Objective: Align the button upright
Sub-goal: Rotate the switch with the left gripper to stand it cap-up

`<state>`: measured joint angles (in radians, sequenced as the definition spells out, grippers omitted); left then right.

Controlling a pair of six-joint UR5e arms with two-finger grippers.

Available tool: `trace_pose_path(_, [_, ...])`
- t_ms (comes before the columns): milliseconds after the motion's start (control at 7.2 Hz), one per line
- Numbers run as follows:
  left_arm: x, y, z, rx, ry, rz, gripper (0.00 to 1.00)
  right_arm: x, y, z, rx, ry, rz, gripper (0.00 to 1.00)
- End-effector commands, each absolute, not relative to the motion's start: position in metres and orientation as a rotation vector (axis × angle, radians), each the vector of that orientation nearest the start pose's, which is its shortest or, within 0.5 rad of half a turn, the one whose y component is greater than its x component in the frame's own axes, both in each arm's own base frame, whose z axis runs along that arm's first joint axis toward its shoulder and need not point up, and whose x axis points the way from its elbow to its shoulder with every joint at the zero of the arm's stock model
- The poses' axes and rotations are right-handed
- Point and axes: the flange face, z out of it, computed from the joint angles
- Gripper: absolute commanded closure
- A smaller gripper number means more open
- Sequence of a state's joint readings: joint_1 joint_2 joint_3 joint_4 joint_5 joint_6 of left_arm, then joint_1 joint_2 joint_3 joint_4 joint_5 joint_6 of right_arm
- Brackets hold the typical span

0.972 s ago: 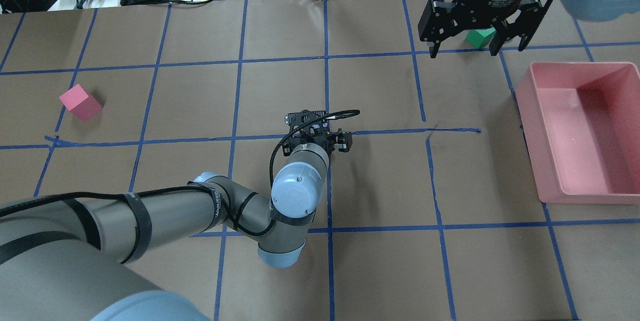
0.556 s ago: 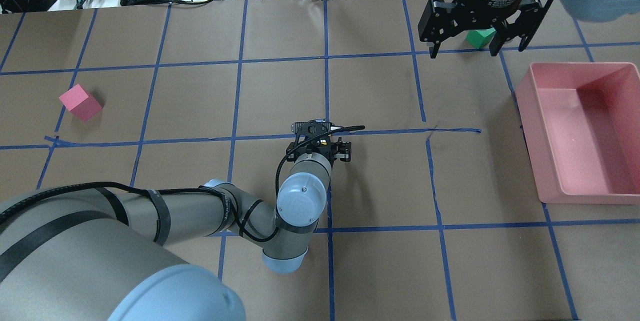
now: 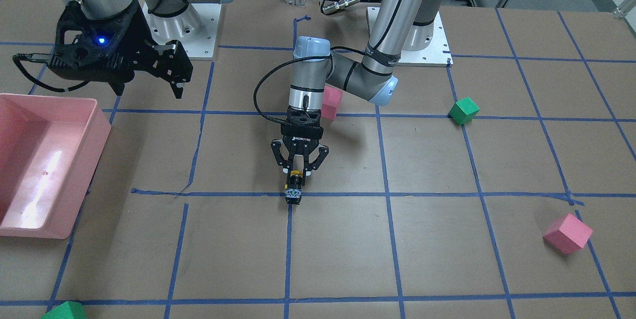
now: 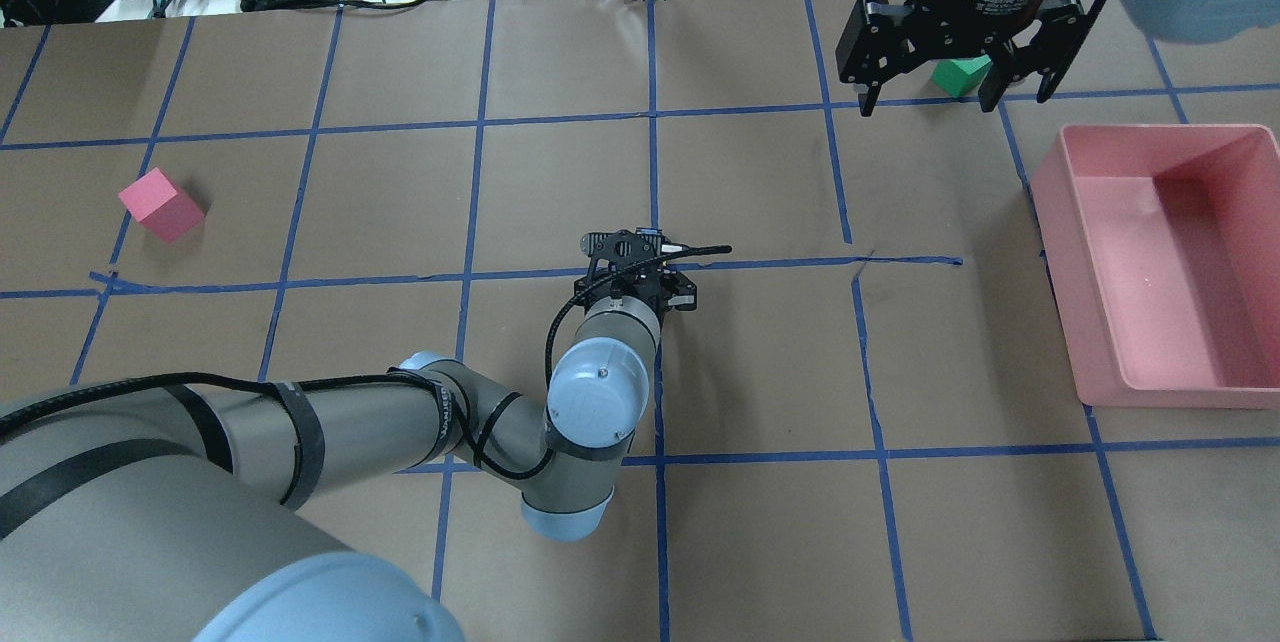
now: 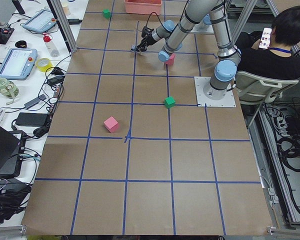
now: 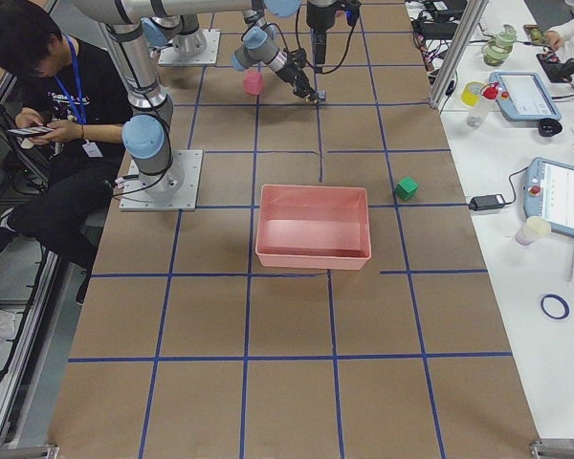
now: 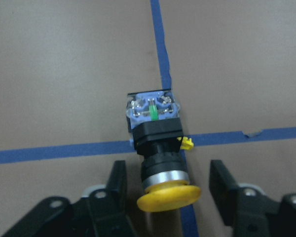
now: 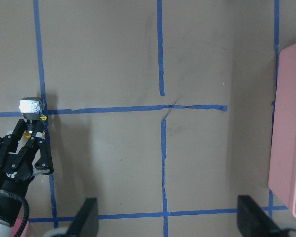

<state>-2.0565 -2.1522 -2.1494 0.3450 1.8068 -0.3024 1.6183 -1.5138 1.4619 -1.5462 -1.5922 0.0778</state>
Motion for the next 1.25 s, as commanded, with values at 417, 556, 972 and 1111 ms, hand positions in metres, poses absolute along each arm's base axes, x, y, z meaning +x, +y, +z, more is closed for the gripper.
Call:
trace_pose_path(417, [-0.334, -0.485, 0.273, 0.033, 3.118, -0.663, 1.0, 0.156, -0.511, 0.51, 0.047, 3.161, -0.043, 0.0])
trace_pose_path(556, [-0.331, -0.5, 0.296, -0.021, 3.174, -0.405, 1.0, 0.156, -0.511, 0.51, 0.047, 3.161, -0.043, 0.0])
trace_pose_path(972, [-0.316, -0.527, 0.307, -0.931, 3.345, 0.188, 1.0, 0.156, -0.511, 0.51, 0.047, 3.161, -0.043, 0.0])
trace_pose_path(1111, [-0.321, -0.528, 0.296, -1.296, 3.232, 0.361, 1.0, 0.156, -0.511, 0.51, 0.047, 3.161, -0.043, 0.0])
